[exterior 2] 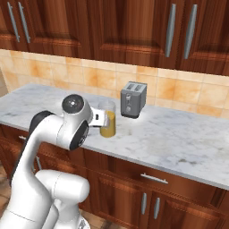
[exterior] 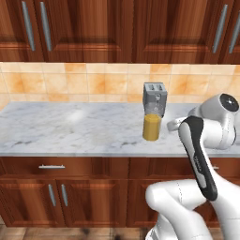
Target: Move the orange and kiwi from the top shelf to the second highest shelf to make space. Then, place the pitcher from the counter on the cleared top shelf.
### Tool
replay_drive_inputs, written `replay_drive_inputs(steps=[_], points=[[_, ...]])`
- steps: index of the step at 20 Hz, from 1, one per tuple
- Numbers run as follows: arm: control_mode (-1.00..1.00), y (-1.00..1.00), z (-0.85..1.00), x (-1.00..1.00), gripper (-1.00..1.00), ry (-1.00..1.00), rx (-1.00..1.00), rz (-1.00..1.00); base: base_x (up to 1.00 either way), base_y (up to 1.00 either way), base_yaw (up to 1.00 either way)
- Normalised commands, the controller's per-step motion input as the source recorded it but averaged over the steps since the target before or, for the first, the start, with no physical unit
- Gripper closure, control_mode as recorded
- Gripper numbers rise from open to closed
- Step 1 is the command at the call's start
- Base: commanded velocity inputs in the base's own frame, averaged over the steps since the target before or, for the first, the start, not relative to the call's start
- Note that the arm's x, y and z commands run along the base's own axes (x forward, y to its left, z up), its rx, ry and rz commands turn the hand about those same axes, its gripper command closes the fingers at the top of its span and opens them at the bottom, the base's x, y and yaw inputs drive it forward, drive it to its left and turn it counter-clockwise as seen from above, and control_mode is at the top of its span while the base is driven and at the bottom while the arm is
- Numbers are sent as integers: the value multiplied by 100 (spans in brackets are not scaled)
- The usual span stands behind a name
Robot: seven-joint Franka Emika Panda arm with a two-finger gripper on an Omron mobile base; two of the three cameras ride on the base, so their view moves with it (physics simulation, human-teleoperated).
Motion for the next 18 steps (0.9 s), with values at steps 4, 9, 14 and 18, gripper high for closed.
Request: replay_drive_inputs(steps=[4, 9, 14, 18], points=[[-100, 1, 0, 49, -100, 0, 0, 0, 0, 0, 0], [-100, 0, -9, 47, -100, 0, 0, 0, 0, 0, 0], [-100, 0, -20, 43, -100, 0, 0, 0, 0, 0, 0], [-100, -2, -27, 37, -100, 0, 0, 2, 0, 0, 0]])
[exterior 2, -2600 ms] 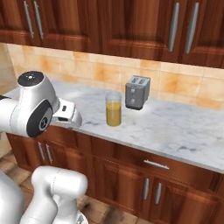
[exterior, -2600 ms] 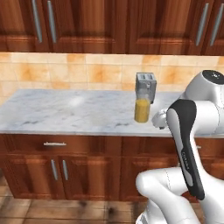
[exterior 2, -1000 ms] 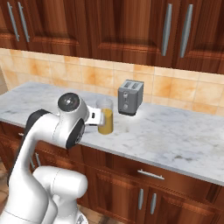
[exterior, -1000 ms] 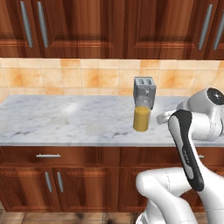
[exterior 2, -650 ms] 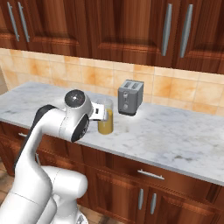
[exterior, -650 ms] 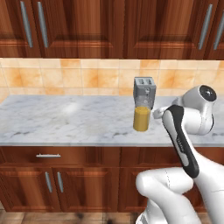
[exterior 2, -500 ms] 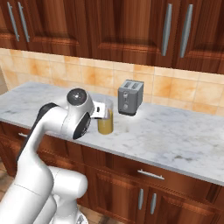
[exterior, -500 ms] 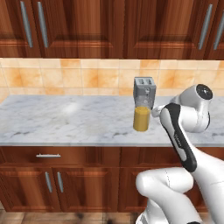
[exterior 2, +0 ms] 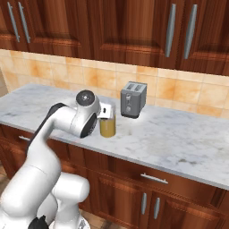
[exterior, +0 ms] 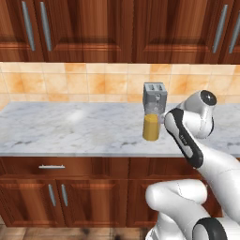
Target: Move the orange and kiwi from the top shelf to the second highest shelf to make space. Then, place the pitcher from the counter on the cleared top shelf.
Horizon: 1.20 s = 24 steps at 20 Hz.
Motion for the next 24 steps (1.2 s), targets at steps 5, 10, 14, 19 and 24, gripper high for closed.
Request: replay_drive_inputs(steps=[5, 10, 14, 19, 24], points=[[-100, -4, -31, 32, -100, -3, 0, 4, 0, 0, 0], [-100, -3, -31, 35, -100, -3, 0, 5, 0, 0, 0], [-100, -6, -28, 39, -100, -2, 0, 5, 0, 0, 0], [-100, -10, -25, 41, -100, -2, 0, 5, 0, 0, 0], [-100, -8, -25, 39, -100, -3, 0, 5, 0, 0, 0]])
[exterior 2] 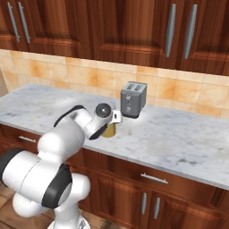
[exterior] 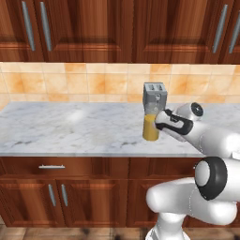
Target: Move the orange and kiwi from the top shelf to the second highest shelf to make space. Then, place the pitcher from the counter on the cleared top shelf.
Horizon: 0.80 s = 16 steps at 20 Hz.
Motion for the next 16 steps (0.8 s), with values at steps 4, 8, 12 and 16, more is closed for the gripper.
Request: replay_drive_inputs(steps=[4, 8, 12, 16], points=[[-100, -2, -25, 34, -100, -5, 0, 4, 0, 0, 0], [-100, 0, -24, 32, -100, -6, 0, 3, 0, 0, 0], [-100, 0, -24, 29, -100, -7, 0, 3, 0, 0, 0], [-100, 0, -24, 28, -100, -7, 0, 2, 0, 0, 0]])
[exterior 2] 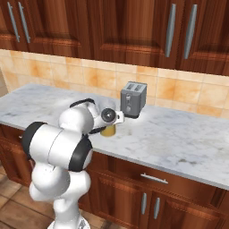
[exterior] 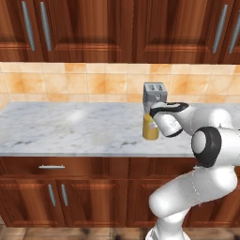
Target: Move the orange and kiwi from the top shelf to the second highest shelf to make space. Then, place the pitcher from the counter on the cleared top shelf.
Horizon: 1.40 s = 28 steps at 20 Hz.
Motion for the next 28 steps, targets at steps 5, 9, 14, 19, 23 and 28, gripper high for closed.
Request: replay_drive_inputs(steps=[5, 9, 14, 19, 23, 28], points=[[-100, 0, -21, 27, -100, -8, 0, 2, 0, 0, 0], [-100, 0, -17, 23, 100, -8, 0, 1, 0, 0, 0], [-100, 0, -2, 16, 100, -4, 0, 0, 0, 0, 0], [-100, 0, 3, -8, 100, -15, 0, 0, 0, 0, 0], [-100, 0, 34, -30, 100, -23, 0, 2, 0, 0, 0], [-100, 0, 51, -42, 100, -26, 0, 2, 0, 0, 0]])
